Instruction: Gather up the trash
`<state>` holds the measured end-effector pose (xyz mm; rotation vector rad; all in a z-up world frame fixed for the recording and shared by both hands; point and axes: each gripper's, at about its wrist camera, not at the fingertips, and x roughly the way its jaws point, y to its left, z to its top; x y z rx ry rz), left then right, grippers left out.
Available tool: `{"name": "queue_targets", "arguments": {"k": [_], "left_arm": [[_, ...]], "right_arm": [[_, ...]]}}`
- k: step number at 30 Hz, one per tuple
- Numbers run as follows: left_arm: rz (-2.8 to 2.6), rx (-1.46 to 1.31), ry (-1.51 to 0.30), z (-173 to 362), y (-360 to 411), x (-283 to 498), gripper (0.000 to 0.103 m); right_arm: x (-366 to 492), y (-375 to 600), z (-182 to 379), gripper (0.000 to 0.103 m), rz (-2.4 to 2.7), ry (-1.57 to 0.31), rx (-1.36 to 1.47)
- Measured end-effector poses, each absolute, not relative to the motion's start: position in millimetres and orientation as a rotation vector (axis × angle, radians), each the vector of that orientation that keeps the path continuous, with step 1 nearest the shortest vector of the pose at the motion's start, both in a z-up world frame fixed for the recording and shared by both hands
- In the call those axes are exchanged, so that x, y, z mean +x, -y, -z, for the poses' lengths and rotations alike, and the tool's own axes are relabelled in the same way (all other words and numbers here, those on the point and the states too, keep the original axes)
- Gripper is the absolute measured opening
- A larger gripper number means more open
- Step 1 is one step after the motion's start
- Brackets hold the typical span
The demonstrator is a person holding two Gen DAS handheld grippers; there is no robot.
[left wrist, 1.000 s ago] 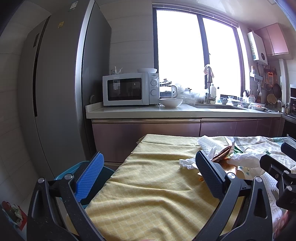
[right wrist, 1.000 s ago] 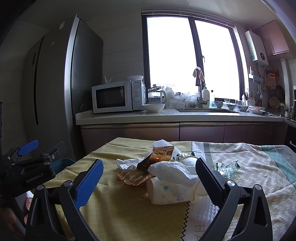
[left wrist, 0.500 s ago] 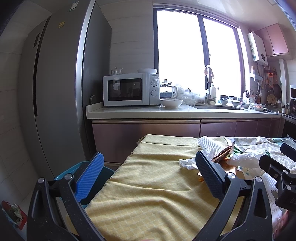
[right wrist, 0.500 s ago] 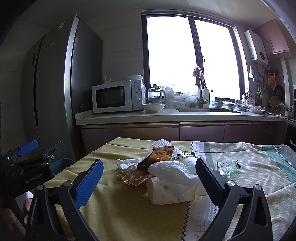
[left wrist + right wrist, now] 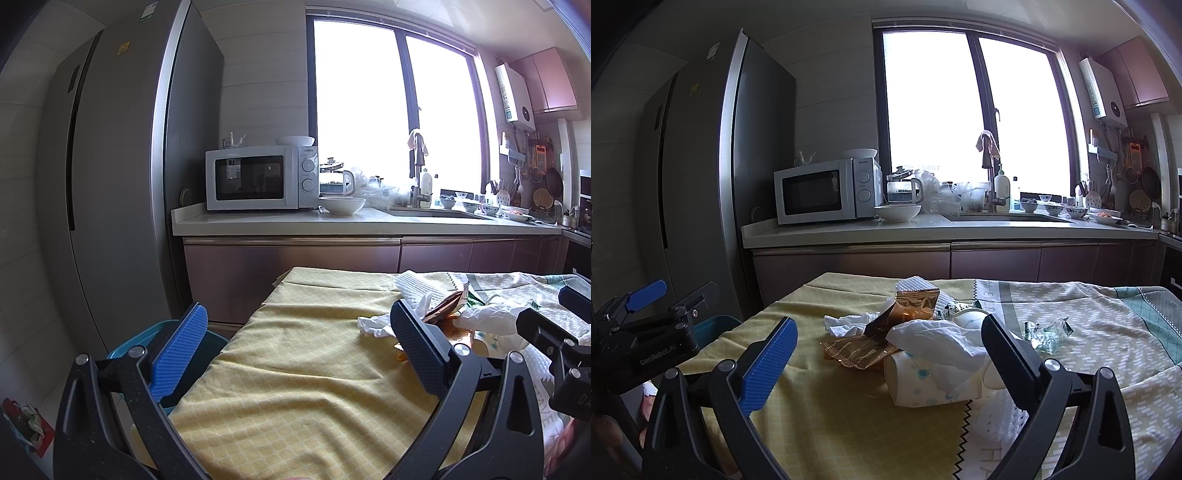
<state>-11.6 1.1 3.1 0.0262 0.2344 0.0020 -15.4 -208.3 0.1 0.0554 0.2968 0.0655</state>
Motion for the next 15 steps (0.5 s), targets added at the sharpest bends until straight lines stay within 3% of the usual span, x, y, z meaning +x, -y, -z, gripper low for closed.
{"name": "queue_targets", "arguments": {"k": [15], "left_arm": [[0.027,0.025,-0.259,1.1,3.6,-8.3,0.098]], "right_arm": [[-12.0,211.2,3.5,0.096,-0.070,-0.311,0.062]]}}
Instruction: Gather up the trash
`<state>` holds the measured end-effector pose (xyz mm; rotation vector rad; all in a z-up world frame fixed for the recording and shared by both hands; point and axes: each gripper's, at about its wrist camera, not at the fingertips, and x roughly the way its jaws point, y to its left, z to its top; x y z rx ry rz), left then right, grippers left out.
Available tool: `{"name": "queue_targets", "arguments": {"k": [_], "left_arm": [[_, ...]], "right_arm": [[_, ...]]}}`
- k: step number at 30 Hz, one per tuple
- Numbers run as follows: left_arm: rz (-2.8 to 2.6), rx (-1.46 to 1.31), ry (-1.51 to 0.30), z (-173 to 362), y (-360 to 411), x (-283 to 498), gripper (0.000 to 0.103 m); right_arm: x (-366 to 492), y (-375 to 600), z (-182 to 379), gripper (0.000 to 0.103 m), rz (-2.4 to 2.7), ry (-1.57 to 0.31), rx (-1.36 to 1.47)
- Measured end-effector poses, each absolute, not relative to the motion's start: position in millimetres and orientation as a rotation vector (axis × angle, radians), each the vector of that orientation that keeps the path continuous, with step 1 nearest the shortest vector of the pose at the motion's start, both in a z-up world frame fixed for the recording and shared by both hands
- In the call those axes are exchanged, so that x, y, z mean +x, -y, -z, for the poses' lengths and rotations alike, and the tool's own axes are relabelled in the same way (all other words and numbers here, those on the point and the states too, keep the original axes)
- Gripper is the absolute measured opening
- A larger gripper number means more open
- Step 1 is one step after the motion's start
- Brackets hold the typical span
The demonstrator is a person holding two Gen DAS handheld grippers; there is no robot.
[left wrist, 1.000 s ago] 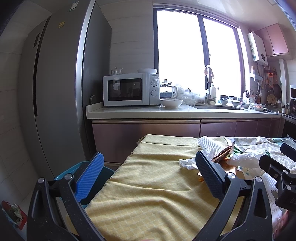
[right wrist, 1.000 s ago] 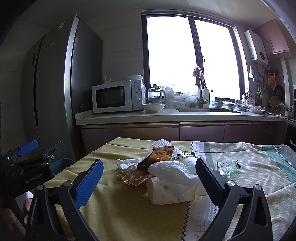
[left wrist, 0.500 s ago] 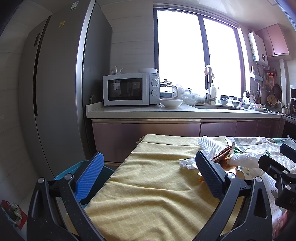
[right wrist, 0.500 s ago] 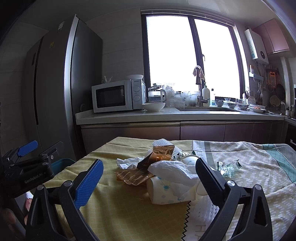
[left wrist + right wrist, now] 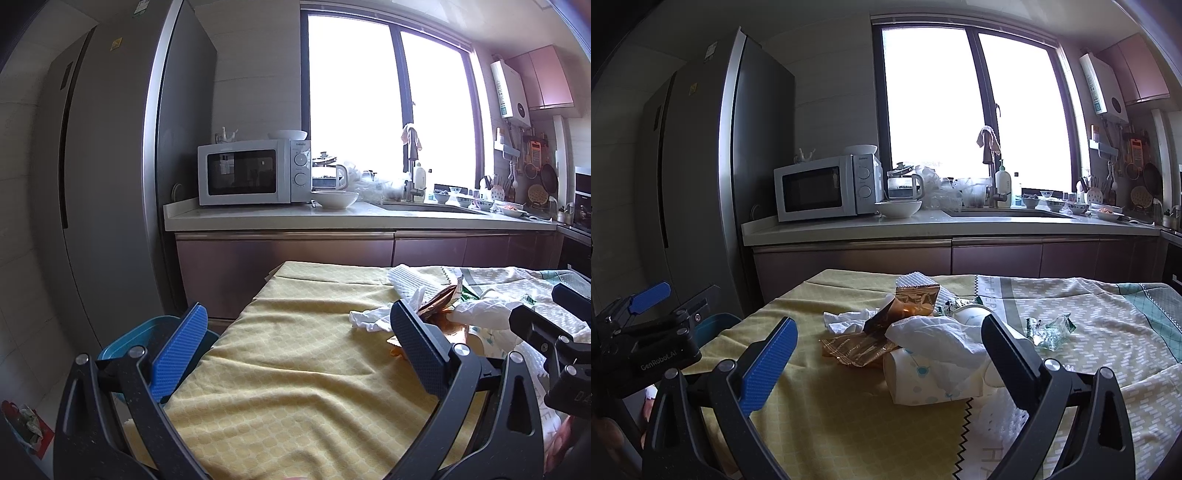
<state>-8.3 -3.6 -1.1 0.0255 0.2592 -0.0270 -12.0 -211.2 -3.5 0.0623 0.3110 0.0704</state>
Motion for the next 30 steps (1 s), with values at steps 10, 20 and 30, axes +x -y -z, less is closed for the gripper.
{"name": "queue_targets", "arguments": {"k": [10,20,30], "left_arm": [[0.047,0.037,-0.283,5.0,10.6,-1.6,0.098],[0.089,0.048,-0.338,9.4,17.2,9.7,0.098],[0.353,0.011,-0.519,22.9,44.7,50.2,0.091]], "right_arm": [[-6.0,218.9,5.8,0.096,-0.071,-0.332,0.083],[5.4,231.5,5.6,0.096,-0.067,-0.363,0.088],[34.9,247.9,16.7,0.088,-0.059,-0.480,0.078]]}}
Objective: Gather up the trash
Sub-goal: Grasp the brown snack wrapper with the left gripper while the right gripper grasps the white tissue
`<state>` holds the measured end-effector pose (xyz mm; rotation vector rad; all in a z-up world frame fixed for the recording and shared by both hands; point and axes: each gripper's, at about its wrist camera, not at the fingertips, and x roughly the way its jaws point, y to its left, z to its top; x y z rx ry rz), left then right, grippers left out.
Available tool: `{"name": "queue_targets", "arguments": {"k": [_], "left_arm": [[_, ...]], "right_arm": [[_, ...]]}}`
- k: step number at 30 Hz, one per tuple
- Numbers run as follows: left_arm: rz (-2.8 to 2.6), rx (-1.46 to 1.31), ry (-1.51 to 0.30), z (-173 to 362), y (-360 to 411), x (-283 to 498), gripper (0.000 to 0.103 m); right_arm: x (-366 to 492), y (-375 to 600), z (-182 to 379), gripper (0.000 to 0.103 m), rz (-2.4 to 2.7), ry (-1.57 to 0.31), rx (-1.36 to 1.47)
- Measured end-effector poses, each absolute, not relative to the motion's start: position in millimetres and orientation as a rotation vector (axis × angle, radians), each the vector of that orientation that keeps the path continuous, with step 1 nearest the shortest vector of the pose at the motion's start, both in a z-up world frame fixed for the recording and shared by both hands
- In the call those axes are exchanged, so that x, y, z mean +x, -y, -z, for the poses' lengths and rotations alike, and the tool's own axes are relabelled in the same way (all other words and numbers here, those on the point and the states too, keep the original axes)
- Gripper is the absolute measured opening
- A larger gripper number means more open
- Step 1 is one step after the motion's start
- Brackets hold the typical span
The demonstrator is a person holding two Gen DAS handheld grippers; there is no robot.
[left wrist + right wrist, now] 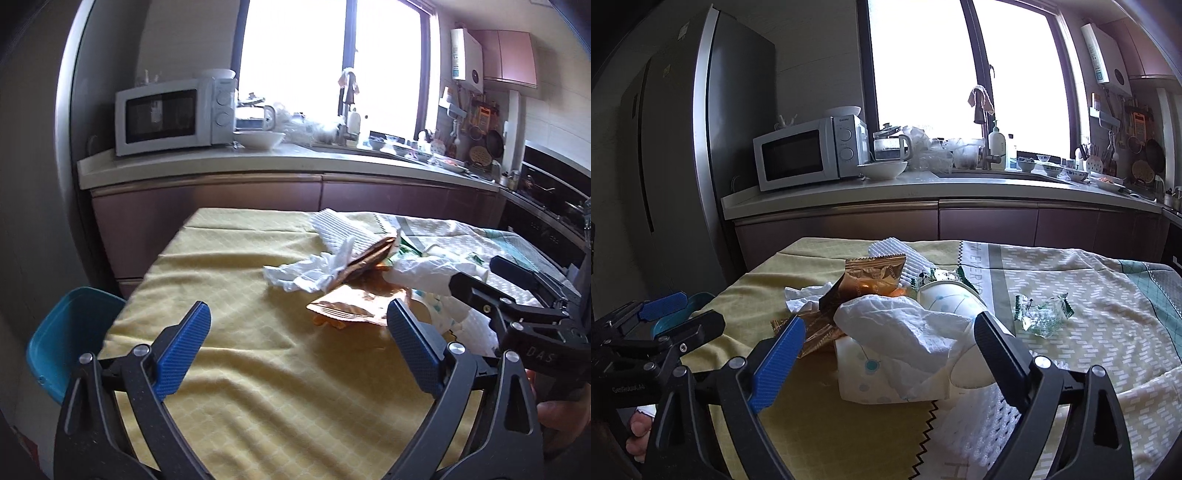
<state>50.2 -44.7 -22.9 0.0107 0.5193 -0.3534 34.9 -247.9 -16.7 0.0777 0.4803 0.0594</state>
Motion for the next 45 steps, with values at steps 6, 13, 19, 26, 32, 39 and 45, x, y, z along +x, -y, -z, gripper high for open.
{"name": "queue_targets", "arguments": {"k": [6,13,19,26,32,39,45], "left_arm": [[0.473,-0.007,-0.643,41.5,69.6,78.9,0.077],[0.555,-0.055,-0.766,62.6,89.9,105.3,0.045],[0.592,-0.112,-0.801,71.9,95.5,115.2,0.010],[0.597,-0.135,-0.750,59.1,90.1,109.6,0.001],[0.607,-0.166,-0.731,45.5,66.9,100.7,0.001],[0.659,-0.179,-0.801,63.4,67.7,101.6,0.038],[0.700,-0.265,-0.837,64.2,70.6,119.1,0.051]], "right_arm": [[46.6,250.0,22.7,0.075,-0.090,-0.528,0.064],[54.0,253.2,33.1,0.055,-0.132,-0.580,0.082],[53.9,254.4,36.1,0.025,-0.172,-0.599,0.094],[48.9,255.8,32.8,0.005,-0.211,-0.590,0.114],[41.0,254.8,24.9,0.004,-0.237,-0.573,0.128],[43.3,254.6,20.9,0.042,-0.193,-0.557,0.117],[53.4,251.3,22.8,0.035,-0.208,-0.569,0.088]]}}
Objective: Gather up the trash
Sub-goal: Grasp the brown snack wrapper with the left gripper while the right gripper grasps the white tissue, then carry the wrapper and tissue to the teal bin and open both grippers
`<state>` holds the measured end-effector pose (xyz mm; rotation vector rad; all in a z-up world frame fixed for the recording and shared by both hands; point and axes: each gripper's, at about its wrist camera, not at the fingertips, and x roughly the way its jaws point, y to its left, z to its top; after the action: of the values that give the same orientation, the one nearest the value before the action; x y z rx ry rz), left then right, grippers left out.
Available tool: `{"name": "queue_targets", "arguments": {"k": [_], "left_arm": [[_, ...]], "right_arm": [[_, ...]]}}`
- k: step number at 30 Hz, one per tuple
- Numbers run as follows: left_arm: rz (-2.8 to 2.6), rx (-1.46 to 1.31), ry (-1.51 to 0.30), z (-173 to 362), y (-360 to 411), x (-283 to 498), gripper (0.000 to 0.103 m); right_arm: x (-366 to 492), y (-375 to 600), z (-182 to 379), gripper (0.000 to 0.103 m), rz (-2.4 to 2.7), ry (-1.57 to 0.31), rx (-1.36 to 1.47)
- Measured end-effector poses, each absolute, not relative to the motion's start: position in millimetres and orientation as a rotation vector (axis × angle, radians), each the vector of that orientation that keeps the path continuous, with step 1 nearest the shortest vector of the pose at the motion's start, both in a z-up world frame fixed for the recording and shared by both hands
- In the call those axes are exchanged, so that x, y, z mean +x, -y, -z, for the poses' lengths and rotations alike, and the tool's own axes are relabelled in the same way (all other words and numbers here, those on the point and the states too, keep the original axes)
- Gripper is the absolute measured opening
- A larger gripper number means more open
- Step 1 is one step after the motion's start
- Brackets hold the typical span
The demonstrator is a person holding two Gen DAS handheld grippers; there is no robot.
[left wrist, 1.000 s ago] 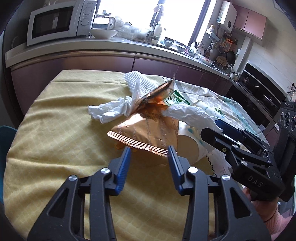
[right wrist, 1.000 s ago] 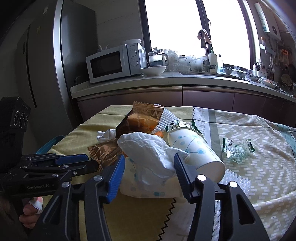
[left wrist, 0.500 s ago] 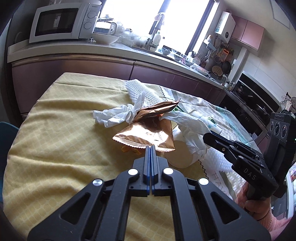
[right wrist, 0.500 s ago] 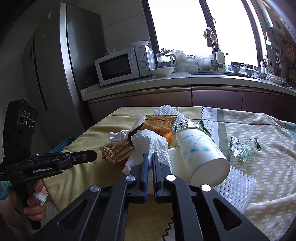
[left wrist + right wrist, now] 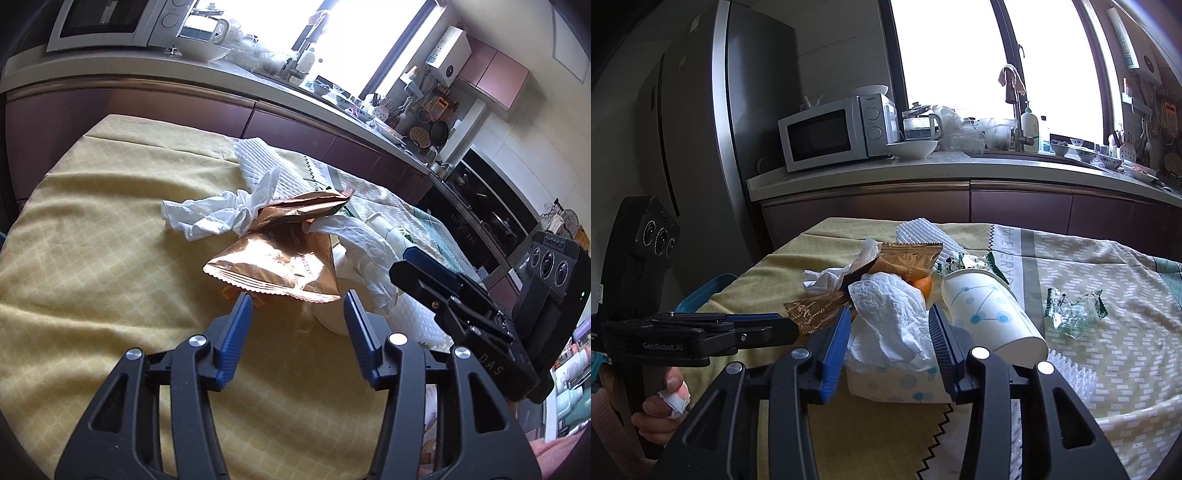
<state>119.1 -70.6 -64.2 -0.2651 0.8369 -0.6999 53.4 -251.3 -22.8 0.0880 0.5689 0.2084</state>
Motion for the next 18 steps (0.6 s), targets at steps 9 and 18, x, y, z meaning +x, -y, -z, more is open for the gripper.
{"name": "queue_targets", "arguments": {"k": [9,18], "left_arm": [[0.772,-0.437,-0.986,95.6,72.5,152.4,0.023],[0.762,-0.424,-0.962,98.6,82.2,156.7,0.002]], "right_arm": [[60.9,250.4,31.8,0.012,-0.234,-0.607,0.091],[58.4,249.6,32.7,0.006,-0.252,-0.604,0.102]]}}
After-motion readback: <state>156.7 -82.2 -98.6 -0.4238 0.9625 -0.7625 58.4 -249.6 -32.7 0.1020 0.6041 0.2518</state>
